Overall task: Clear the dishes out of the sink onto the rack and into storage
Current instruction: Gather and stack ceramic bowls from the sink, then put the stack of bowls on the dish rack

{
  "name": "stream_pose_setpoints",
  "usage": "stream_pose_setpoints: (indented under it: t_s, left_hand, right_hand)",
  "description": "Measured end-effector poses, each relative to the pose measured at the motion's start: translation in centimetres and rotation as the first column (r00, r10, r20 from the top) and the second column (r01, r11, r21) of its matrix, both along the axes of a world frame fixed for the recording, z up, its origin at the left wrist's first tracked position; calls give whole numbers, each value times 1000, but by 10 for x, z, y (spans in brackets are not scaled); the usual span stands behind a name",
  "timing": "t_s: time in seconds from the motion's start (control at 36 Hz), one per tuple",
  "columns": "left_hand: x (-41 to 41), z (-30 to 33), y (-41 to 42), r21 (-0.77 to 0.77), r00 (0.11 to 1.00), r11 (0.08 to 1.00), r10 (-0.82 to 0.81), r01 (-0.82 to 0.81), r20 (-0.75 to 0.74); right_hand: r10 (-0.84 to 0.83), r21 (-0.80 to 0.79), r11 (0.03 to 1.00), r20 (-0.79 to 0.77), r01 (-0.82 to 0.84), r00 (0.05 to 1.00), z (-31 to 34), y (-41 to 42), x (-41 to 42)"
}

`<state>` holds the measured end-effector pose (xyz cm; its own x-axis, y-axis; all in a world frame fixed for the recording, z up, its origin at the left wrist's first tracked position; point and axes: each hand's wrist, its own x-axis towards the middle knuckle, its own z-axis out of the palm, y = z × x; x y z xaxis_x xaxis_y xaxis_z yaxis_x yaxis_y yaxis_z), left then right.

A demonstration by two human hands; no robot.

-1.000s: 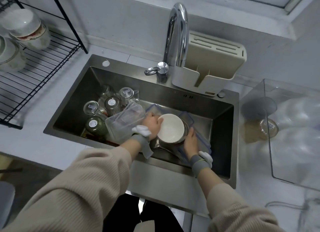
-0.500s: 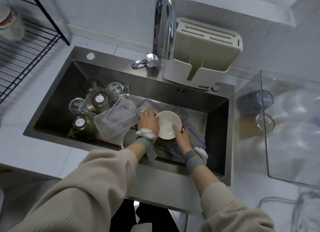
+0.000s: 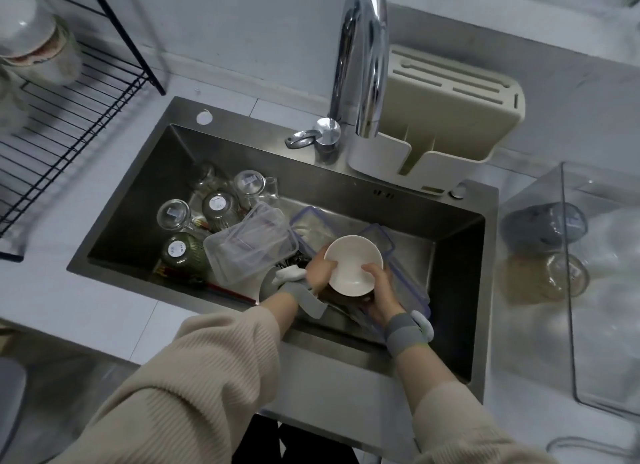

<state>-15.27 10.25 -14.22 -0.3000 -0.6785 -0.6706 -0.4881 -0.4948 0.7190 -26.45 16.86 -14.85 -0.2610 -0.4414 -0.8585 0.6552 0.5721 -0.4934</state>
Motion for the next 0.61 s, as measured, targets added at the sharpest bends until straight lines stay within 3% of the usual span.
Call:
stream_pose_setpoints:
  t_s: [0.19, 0.39, 0.61]
  left_hand:
    - [4, 4, 2, -20, 999, 1000, -21, 20, -36]
    - [12, 16, -1, 18, 996, 998, 62, -61, -68]
    - [34, 52, -19, 1, 981, 982, 189, -189, -37]
  right_hand:
    - [43, -5, 999, 42, -43, 998, 2, 1, -2]
    - [111, 30, 993, 22, -111, 994, 14, -9, 3]
    - [197, -52, 978, -47, -200, 979, 34, -38, 25]
